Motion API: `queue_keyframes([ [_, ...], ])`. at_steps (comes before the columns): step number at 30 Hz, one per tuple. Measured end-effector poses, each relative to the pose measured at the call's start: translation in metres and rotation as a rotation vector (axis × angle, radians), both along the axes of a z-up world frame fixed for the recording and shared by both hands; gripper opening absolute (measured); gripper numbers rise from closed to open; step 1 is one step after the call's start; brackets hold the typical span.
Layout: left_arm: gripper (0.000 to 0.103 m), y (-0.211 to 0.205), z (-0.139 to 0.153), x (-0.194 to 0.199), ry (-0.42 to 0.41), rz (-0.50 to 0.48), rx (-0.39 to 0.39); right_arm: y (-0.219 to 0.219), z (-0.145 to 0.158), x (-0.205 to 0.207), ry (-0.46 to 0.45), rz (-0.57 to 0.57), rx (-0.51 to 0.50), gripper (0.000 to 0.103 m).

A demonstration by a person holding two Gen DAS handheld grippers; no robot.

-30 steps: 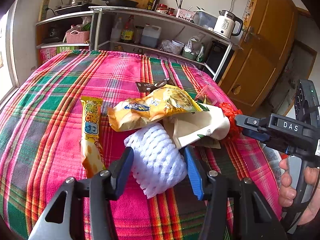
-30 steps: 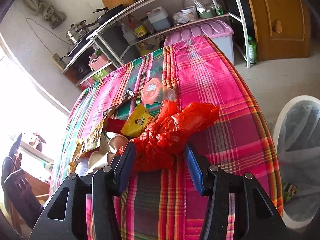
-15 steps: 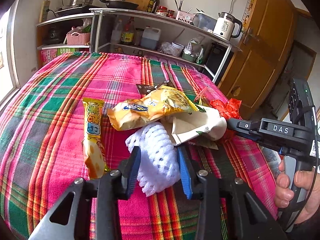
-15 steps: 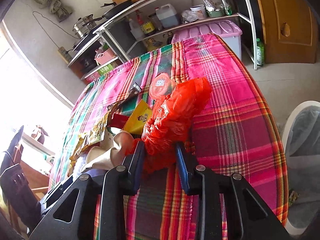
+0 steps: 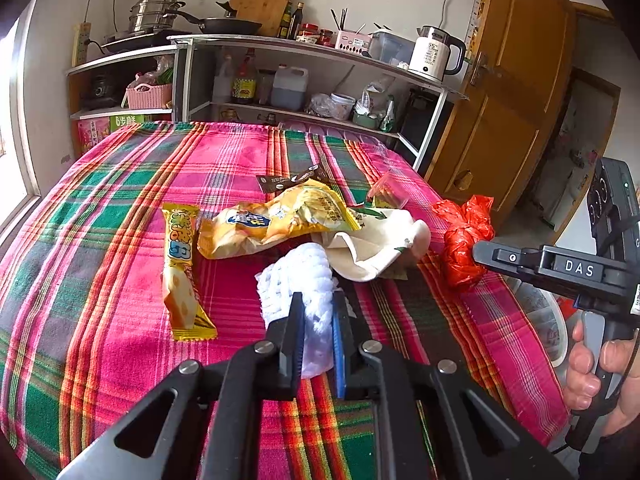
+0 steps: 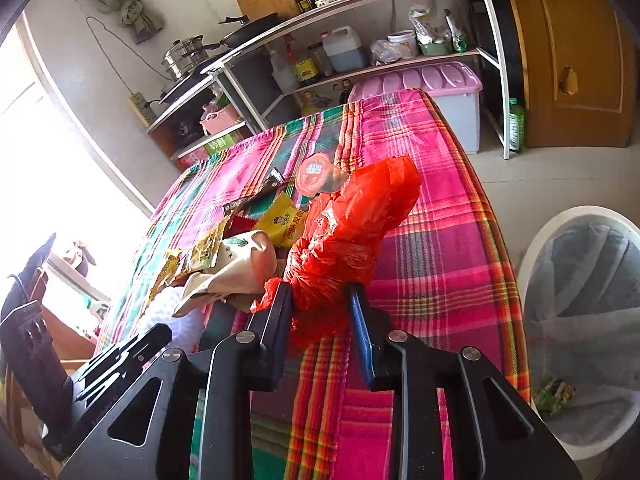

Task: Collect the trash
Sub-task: 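Grasp the white mesh net with the left tool while the right tool grasps the red plastic bag, then carry the white net and red bag over the white bin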

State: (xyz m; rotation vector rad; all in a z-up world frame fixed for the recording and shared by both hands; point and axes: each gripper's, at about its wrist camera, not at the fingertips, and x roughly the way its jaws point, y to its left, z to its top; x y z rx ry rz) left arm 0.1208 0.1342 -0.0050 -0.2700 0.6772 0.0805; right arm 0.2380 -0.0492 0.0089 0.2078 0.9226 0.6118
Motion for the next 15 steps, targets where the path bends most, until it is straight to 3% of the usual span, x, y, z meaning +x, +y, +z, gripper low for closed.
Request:
queue_keyframes([
  [15, 0.012, -0.047, 0.032, -0.018, -0.054, -0.069, 0.013, -0.066, 0.016, -0.049, -0.09, -0.071, -0.044, 0.029],
])
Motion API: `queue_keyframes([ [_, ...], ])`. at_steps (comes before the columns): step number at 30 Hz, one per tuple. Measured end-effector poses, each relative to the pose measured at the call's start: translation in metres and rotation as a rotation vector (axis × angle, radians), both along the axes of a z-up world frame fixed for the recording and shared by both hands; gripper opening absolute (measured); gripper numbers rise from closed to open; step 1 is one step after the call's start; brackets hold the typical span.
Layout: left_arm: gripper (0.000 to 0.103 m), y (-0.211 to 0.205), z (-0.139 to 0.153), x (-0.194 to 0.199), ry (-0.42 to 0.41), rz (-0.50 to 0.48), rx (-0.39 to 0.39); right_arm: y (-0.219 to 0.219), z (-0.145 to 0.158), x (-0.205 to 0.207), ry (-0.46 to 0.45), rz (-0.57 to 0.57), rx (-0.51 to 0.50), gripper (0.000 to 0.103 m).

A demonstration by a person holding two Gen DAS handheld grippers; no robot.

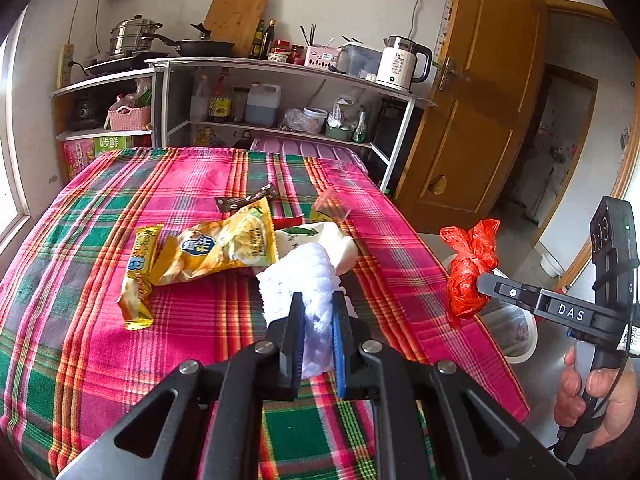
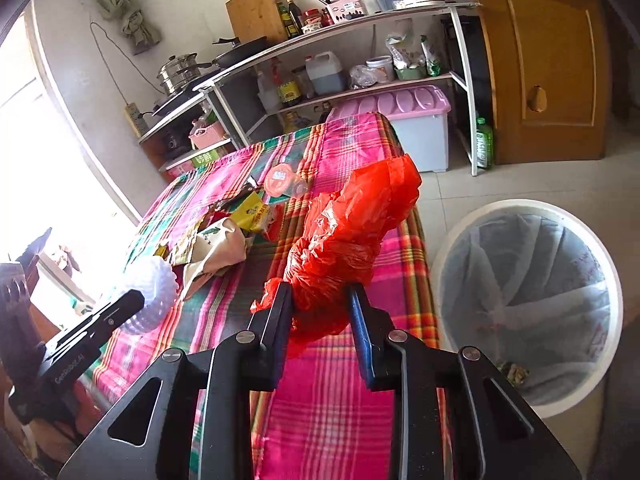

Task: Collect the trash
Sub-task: 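Carry the white net and red bag over the white bin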

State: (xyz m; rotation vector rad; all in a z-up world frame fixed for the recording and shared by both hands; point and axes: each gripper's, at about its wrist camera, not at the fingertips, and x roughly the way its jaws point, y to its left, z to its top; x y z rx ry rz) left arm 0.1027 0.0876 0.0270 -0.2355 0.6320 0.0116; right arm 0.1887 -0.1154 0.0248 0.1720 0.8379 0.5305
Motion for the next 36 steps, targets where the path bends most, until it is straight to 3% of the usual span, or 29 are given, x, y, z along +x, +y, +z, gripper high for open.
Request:
queue_keyframes([
  [19, 0.012, -0.115, 0.016, 0.035, -0.01, -0.276, 0.006, -0.094, 0.005, -0.036, -0.06, -0.167, -0.053, 0.029],
  [36, 0.013, -0.167, 0.005, 0.072, 0.009, -0.38, -0.014, -0.138, -0.01, -0.025, -0.022, -0.249, -0.061, 0.029],
])
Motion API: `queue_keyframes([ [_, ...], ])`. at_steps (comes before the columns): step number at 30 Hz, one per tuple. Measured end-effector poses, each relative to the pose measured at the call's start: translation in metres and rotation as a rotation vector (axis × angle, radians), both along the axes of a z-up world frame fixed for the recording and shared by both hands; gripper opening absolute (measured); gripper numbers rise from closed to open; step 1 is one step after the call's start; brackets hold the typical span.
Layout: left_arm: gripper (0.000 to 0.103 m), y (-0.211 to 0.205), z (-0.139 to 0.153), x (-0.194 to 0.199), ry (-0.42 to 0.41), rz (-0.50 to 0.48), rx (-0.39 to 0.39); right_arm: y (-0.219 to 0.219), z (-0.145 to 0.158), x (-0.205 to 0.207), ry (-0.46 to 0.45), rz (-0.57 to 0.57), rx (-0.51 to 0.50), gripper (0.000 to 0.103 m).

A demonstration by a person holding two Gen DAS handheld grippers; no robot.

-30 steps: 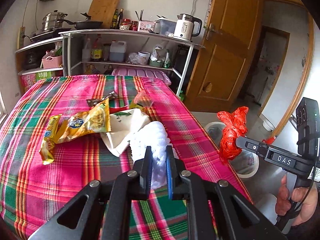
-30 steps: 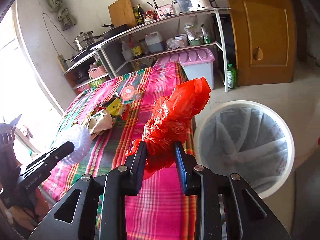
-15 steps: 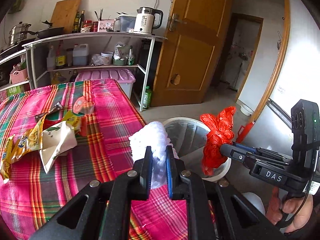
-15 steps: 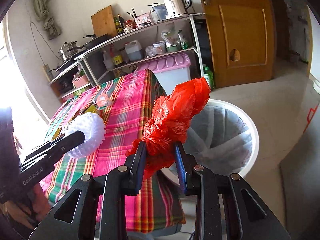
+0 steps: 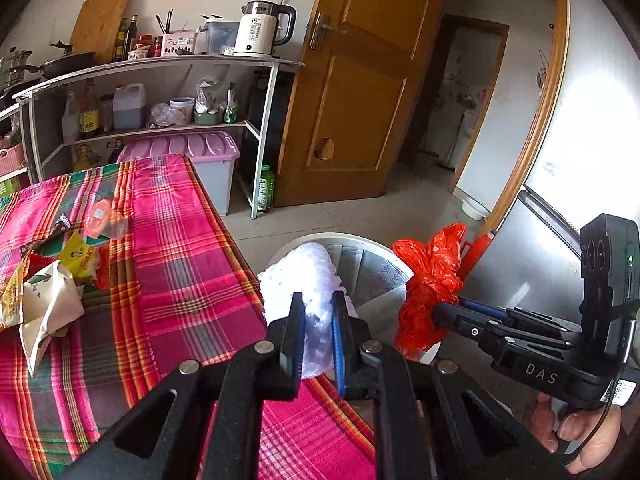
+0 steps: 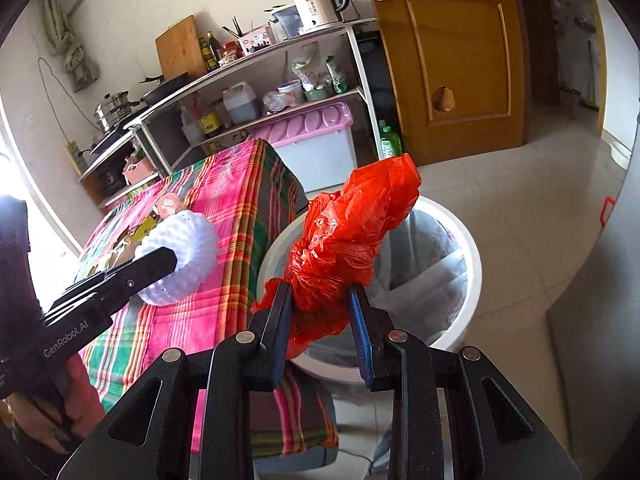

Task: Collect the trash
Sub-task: 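Carry the white net and red bag over the white bin, then open both tools to drop the net and red bag into the bin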

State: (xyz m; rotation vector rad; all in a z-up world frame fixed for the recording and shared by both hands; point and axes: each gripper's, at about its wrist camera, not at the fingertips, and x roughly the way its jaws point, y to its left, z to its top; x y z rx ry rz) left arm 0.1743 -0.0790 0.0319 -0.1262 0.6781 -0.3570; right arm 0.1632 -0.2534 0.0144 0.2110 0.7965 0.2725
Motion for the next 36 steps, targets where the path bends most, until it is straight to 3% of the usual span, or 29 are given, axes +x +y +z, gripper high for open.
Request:
queue_keyframes([
  [22, 0.014, -0.047, -0.03, 0.045, 0.09, -0.061, -0.002, -0.027, -0.034, 0.031, 0.089, -0.044, -0.011, 0.03],
  [29, 0.026, -0.049, -0.038, 0.052, 0.124, -0.049, -0.012, -0.028, -0.047, 0.041, 0.125, -0.048, -0.023, 0.032],
  [36, 0.027, -0.046, -0.04, 0.052, 0.13, -0.047, -0.025, -0.027, -0.049, 0.041, 0.128, -0.05, -0.03, 0.034],
])
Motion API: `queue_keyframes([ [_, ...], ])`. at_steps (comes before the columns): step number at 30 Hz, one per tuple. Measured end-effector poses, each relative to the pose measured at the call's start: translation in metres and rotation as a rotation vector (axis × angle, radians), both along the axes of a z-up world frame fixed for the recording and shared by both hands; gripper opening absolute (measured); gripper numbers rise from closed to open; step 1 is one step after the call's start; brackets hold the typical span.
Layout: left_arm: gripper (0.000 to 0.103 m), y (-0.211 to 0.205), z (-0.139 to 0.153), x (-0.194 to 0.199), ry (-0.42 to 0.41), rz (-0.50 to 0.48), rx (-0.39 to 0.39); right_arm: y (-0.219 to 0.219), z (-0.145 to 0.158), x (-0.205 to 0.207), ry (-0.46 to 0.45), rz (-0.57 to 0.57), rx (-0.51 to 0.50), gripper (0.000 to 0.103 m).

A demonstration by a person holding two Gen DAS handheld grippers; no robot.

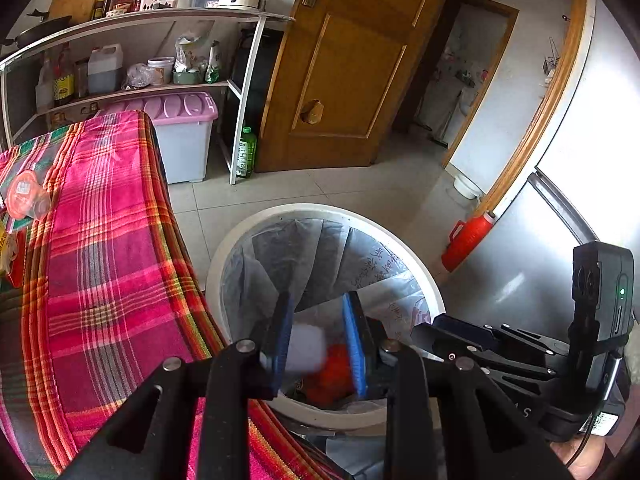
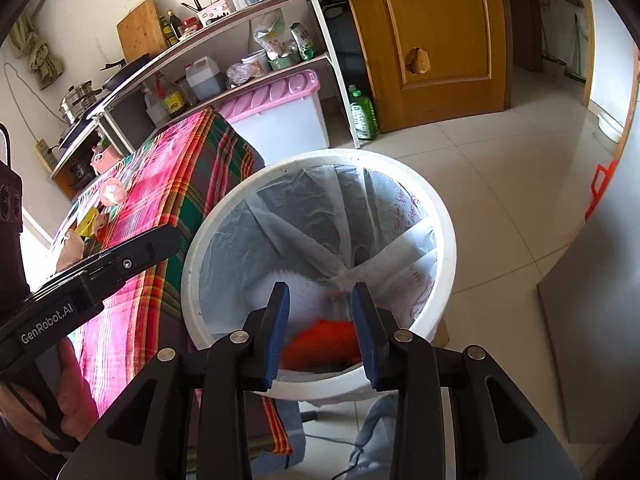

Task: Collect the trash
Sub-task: 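Open both tools to drop the net and red bag into the bin, then move both open tools back over the table trash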

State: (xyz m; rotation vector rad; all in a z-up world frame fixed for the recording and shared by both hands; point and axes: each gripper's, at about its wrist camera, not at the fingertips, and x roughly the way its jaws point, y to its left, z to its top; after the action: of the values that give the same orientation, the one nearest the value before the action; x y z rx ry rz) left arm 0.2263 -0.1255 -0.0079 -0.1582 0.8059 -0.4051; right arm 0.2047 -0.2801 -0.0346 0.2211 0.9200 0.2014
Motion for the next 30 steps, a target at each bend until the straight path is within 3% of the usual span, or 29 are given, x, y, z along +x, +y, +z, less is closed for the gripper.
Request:
queue_keyframes([
  [7, 0.027, 0.009, 0.008, -0.009, -0.022, 0.009, -0.005, 0.006, 0.01, -0.006, -0.031, 0.01, -0.015, 0.039],
  [30, 0.027, 0.064, 0.035, -0.06, -0.117, 0.089, 0.009, 0.048, 0.052, -0.045, -0.14, 0.094, -0.022, 0.04],
])
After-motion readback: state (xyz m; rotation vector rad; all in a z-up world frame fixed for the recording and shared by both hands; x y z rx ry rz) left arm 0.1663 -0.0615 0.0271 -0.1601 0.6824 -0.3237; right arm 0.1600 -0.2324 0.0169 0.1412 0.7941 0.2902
